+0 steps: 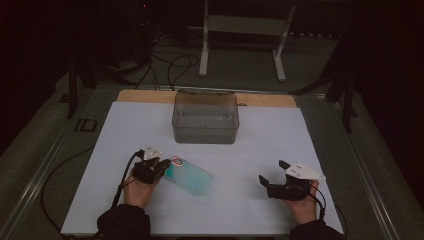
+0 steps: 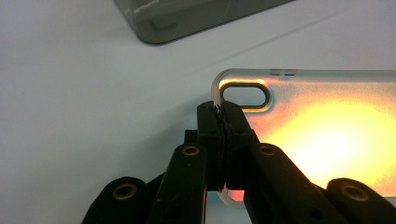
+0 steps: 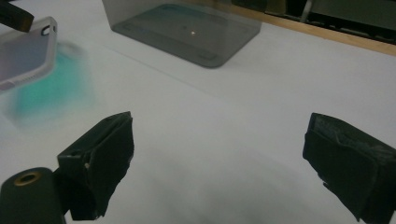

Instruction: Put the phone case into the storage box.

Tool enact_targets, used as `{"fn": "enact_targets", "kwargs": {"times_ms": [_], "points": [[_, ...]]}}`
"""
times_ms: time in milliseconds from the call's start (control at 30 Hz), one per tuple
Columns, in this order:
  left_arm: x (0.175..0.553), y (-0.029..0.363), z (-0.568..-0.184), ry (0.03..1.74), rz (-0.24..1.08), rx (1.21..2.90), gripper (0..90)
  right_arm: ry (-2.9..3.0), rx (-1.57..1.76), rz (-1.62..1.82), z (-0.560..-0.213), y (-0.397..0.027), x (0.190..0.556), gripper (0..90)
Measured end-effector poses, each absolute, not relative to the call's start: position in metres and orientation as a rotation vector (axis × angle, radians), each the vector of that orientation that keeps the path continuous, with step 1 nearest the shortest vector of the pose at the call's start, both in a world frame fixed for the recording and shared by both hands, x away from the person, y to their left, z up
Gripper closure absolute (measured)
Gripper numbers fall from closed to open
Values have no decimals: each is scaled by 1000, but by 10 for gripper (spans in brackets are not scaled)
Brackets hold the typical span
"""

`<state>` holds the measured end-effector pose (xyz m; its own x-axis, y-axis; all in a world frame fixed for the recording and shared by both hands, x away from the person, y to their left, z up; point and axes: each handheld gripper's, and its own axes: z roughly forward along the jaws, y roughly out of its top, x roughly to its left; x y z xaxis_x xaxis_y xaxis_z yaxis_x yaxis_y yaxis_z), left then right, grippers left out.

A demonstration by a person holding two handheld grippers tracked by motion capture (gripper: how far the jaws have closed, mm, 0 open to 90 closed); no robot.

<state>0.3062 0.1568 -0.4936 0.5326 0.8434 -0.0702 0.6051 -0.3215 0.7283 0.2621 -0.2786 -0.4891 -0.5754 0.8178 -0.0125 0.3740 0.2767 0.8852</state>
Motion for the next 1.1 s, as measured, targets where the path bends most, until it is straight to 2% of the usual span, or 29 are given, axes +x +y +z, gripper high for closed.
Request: {"fn": "enact_targets", "kwargs": {"times_ms": [1100], "points": [[318,152,-468,1040,520,2051,889,2304,1070,1314,-472,-257,287,90]]}}
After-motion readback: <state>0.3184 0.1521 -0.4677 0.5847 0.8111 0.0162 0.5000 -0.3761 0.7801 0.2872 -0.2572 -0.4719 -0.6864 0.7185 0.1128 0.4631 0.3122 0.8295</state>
